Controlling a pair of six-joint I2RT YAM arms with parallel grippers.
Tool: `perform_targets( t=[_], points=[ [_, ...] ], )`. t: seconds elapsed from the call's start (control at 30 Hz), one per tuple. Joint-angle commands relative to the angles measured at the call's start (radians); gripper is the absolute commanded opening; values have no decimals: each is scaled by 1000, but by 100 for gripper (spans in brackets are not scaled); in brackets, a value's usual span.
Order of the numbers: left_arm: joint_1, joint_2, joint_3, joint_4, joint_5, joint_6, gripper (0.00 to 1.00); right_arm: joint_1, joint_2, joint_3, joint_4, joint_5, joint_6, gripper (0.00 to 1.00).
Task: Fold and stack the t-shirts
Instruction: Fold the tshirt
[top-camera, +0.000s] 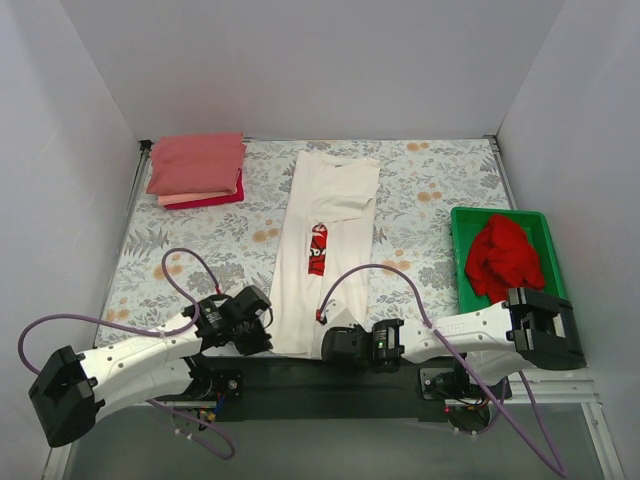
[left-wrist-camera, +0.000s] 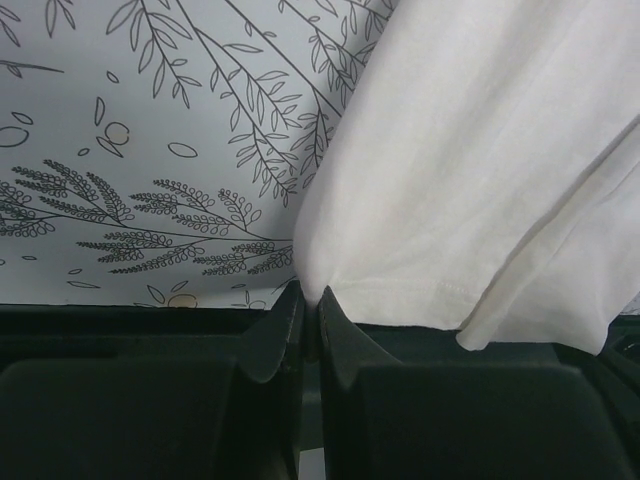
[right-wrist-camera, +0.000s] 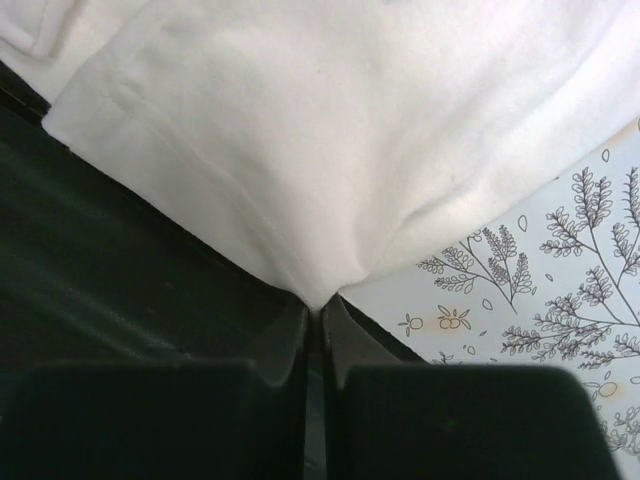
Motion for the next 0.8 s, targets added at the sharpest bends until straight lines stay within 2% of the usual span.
perform_targets(
  t=[0.0,0.23,0.37,0.5,0.57,0.77],
  points=[
    [2,-40,36,-65,-8,2,0,8,-37,47,-38,45,13,2],
    [-13,-114,-11,-100,179,13,0,77,-104,12,-40,-130,-2,1],
    [-44,-192,7,-138,196,-16,0,135,-139,10,-38,-131,46,1],
    [-48,-238,22,-119,144,-7,0,131,-142,16,-46,-68,61,1],
    [-48,-223,63,-88,110,36,0,90,-154,22,-49,-60,61,1],
    [-48,-79,194,-71,-112,63,0,-62,-268,27,-43,-9,-8,1]
  ],
)
